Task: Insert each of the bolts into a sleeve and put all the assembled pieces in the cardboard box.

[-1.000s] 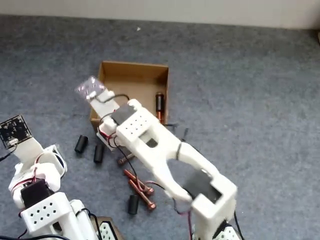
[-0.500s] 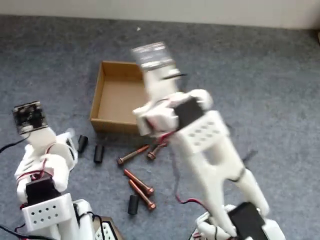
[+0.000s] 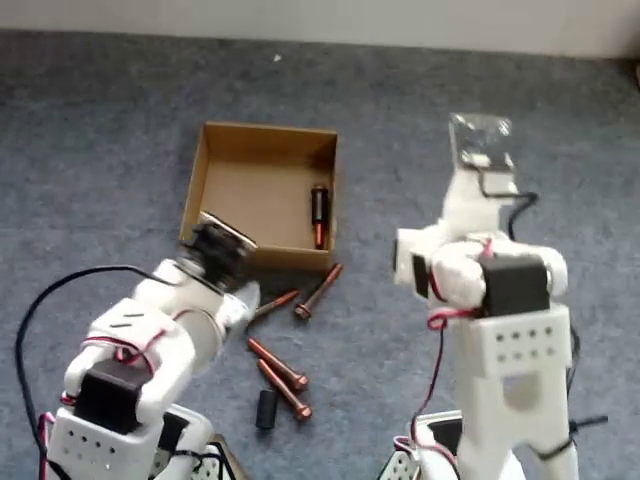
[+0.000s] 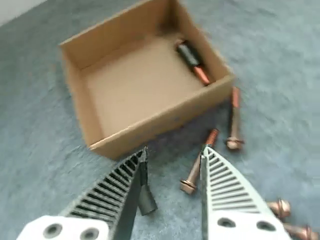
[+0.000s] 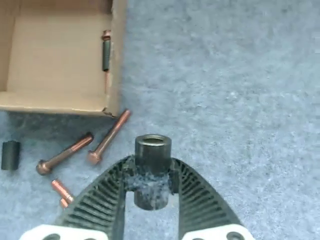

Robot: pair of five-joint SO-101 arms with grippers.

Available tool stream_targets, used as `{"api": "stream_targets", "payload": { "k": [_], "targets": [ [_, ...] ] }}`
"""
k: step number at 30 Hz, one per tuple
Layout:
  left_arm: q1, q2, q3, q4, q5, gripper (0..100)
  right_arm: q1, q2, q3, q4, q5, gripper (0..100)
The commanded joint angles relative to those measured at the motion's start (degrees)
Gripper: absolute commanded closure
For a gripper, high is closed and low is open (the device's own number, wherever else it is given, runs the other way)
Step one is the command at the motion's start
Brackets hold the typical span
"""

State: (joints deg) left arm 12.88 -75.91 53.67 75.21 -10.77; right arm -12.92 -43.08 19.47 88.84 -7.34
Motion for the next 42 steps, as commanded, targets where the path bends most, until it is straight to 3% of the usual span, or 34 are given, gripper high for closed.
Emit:
{"api": "stream_targets", "payload": {
  "k": [1, 9, 19, 31, 42],
  "targets": [
    [8.7, 0.2, -2.6, 3.6, -6.3, 81, 2.5, -7.7, 10.7, -6.9, 0.9, 99.5],
    [12.0, 12.8, -2.8, 4.8, -14.2, 81, 6.0, -11.0, 36.1, -29.5, 0.6, 99.5],
    [21.1, 31.5, -2.6, 4.7, -30.3, 81, 10.2, -11.0, 41.2, -40.5, -3.3, 99.5],
    [22.3, 50.7, -1.2, -9.5, -31.2, 81, 11.9, -10.9, 41.4, -40.6, -3.9, 99.5],
    [22.5, 60.2, -1.5, -16.5, -31.1, 81, 11.9, -11.0, 42.9, -40.8, -3.9, 99.5]
  ]
}}
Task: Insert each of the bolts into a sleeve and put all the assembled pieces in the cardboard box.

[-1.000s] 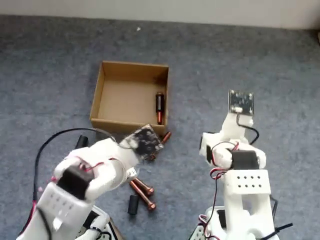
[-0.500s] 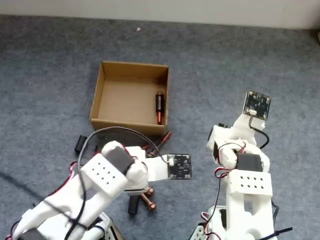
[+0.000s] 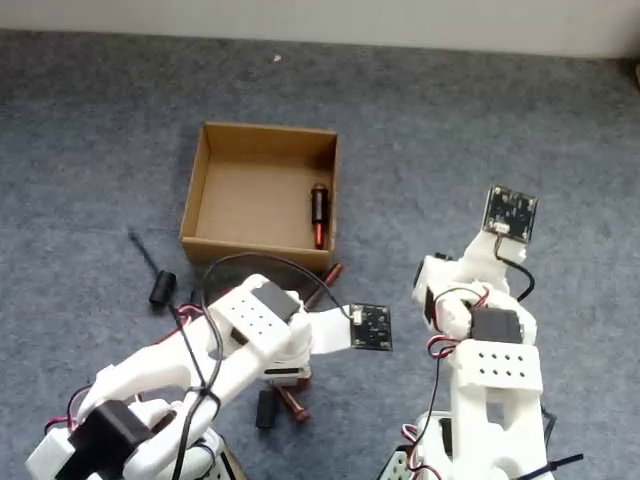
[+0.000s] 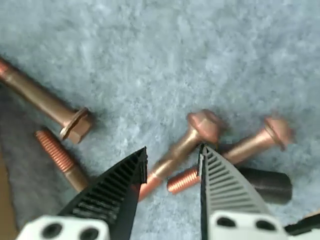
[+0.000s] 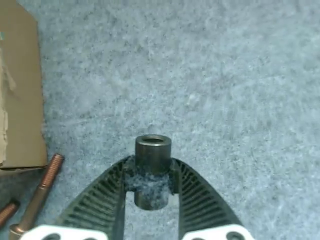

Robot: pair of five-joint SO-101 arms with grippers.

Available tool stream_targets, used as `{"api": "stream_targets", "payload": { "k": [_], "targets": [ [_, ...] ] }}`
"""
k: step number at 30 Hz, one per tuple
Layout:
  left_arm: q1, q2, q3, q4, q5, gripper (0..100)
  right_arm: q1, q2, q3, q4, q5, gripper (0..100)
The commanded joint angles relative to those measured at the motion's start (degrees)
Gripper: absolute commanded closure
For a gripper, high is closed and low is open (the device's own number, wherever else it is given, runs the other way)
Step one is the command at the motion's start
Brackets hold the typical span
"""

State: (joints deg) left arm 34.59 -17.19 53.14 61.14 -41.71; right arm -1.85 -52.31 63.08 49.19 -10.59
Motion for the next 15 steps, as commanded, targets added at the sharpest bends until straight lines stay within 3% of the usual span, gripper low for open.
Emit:
{"api": "stream_targets", "payload": {
  "k": [1, 5, 9, 15],
  "targets": [
    [0.7, 1.7, -0.9, -2.9, -0.2, 81, 0.8, -1.8, -0.7, -1.2, -0.6, 99.5],
    [0.7, 2.5, -1.8, -3.2, 0.5, 81, 0.8, -1.8, -0.7, -1.2, -0.6, 99.5],
    [0.7, 2.5, -1.9, -7.4, 7.6, 82, 0.8, -1.8, -0.7, -1.2, -0.6, 99.5],
    [2.4, 2.5, -1.8, -9.4, 9.3, 94, 0.8, -1.8, -0.5, -1.2, -0.6, 99.5]
  ]
}}
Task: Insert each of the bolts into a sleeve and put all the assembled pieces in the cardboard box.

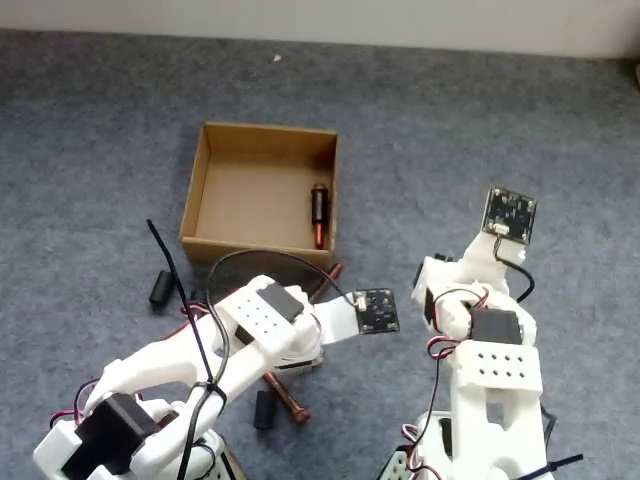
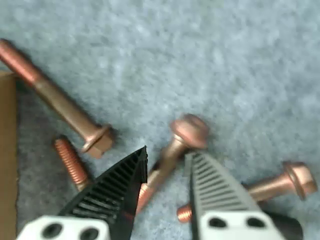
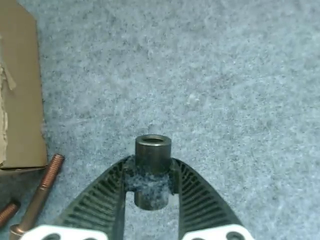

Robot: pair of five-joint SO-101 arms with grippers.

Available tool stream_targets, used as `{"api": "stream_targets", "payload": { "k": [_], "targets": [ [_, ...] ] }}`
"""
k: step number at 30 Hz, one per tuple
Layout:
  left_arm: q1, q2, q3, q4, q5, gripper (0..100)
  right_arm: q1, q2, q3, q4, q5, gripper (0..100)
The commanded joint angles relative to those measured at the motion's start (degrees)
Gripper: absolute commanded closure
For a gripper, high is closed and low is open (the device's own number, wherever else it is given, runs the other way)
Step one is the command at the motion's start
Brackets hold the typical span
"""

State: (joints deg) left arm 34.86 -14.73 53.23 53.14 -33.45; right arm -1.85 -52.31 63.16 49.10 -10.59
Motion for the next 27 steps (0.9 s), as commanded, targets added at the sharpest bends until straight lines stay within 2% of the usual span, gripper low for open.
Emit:
{"api": "stream_targets", "payload": {
  "k": [1, 3, 7, 15, 21, 27],
  "targets": [
    [3.0, 0.0, -1.8, -1.4, 1.1, 96, 0.8, -1.8, -0.6, -1.1, -0.6, 99.5],
    [4.9, -0.3, -0.8, -1.6, 1.1, 100, 0.8, -1.8, -0.6, -1.1, -0.6, 99.5],
    [5.8, -0.5, -0.7, -1.4, 1.2, 99, 0.8, -2.0, -0.5, -1.1, -0.6, 99.5],
    [-1.7, -2.5, -6.2, 1.0, 2.7, 99, 0.5, -2.3, -0.4, -1.0, -0.3, 99.5],
    [-7.5, -19.6, -6.1, 3.6, 8.9, 99, 0.1, -2.3, -0.4, -0.7, -0.3, 99.5],
    [-11.8, -39.2, -4.4, 3.4, 20.4, 99, -7.3, -2.3, 0.5, -0.7, -0.3, 99.5]
  ]
}}
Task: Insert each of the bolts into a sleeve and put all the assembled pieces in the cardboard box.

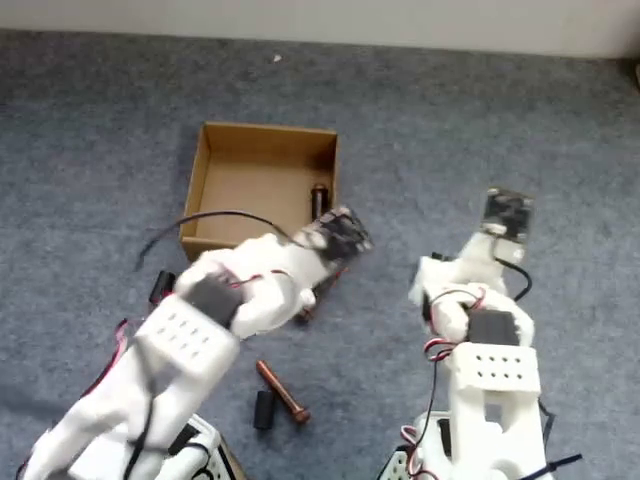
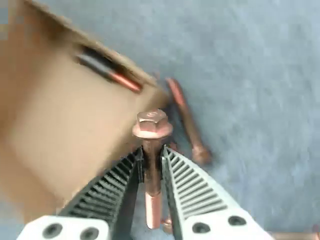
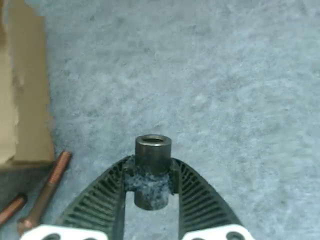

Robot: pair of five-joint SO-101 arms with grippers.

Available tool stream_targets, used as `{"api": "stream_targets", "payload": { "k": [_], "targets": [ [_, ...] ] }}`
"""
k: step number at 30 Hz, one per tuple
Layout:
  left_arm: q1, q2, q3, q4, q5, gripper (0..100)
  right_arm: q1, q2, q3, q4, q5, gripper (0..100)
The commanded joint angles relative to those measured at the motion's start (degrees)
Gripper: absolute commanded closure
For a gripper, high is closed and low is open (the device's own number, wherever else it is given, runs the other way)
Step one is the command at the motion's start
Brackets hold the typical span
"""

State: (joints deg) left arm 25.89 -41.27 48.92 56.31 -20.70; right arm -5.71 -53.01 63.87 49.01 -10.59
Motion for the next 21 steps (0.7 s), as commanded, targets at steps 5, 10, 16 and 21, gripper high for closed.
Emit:
{"api": "stream_targets", "payload": {
  "k": [5, 10, 16, 21],
  "targets": [
    [-4.5, -23.7, 0.7, 0.5, 15.6, 99, -8.7, -1.7, 0.1, -0.9, -0.3, 99.5],
    [-4.3, -31.6, 1.1, 0.2, 21.0, 99, -14.9, -2.5, 0.3, -0.9, -0.2, 99.5],
    [-4.4, -38.0, 1.1, 0.1, 24.1, 99, -21.1, -16.0, 5.7, -3.5, -0.2, 99.5],
    [-4.4, -40.4, 1.1, -3.5, 27.3, 99, -24.5, -27.9, 14.7, -11.2, 2.6, 99.5]
  ]
}}
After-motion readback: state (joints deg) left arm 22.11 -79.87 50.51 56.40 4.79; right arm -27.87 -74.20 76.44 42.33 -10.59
